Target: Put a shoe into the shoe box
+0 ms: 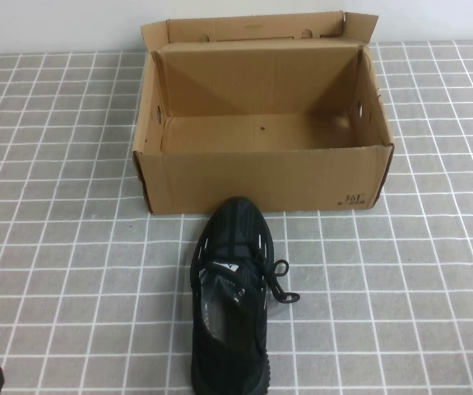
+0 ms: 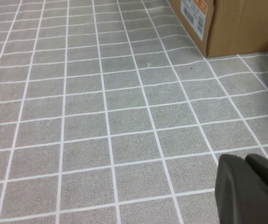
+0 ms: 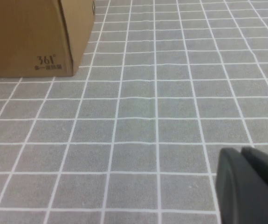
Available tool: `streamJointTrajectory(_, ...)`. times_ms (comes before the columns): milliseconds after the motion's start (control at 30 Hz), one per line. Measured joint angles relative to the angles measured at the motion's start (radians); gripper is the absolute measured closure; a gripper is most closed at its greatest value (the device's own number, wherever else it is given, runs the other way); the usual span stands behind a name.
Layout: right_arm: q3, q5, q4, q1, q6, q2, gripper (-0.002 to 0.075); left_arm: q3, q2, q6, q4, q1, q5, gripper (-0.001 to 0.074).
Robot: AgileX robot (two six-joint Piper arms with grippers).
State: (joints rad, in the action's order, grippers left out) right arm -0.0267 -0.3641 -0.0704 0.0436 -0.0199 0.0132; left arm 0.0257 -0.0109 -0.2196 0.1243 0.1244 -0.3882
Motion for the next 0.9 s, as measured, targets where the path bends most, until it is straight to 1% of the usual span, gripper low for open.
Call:
streamJointTrajectory(200, 0.0, 0.008, 0.004, 0.0, 0.0, 0.0, 0.0742, 0.0, 0.0, 0.0, 0.0, 0.0, 0.0, 0.0736)
streamJointTrajectory(333, 0.0, 0.137, 0.006, 0.0, 0.0, 0.0, 0.0742, 0.0, 0.0, 0.0, 0.0, 0.0, 0.0, 0.0736)
streamJointTrajectory(400, 0.0, 0.222, -0.076, 0.0, 0.0, 0.0, 0.0742, 0.0, 0.0, 0.0, 0.0, 0.0, 0.0, 0.0736)
streamJointTrajectory(500, 0.0, 0.324, -0.271, 0.0, 0.0, 0.0, 0.0742, 0.0, 0.0, 0.0, 0.0, 0.0, 0.0, 0.0736)
streamJointTrajectory(567, 0.0, 0.371, -0.367, 0.0, 0.0, 0.0, 0.0742, 0.0, 0.0, 0.0, 0.0, 0.0, 0.0, 0.0736)
streamJointTrajectory(667, 0.0, 0.403, -0.444, 0.0, -0.007, 0.0, 0.0742, 0.0, 0.0, 0.0, 0.0, 0.0, 0.0, 0.0736)
streamJointTrajectory(767, 0.0, 0.39, -0.527, 0.0, -0.021, 0.0, 0.0742, 0.0, 0.0, 0.0, 0.0, 0.0, 0.0, 0.0736)
streamJointTrajectory(833, 0.014, 0.335, -0.565, 0.0, -0.025, 0.0, 0.0742, 0.0, 0.0, 0.0, 0.0, 0.0, 0.0, 0.0736)
streamJointTrajectory(900, 0.068, 0.247, -0.575, 0.0, -0.025, -0.022, 0.0742, 0.0, 0.0, 0.0, -0.001, 0.0, 0.0, 0.0736)
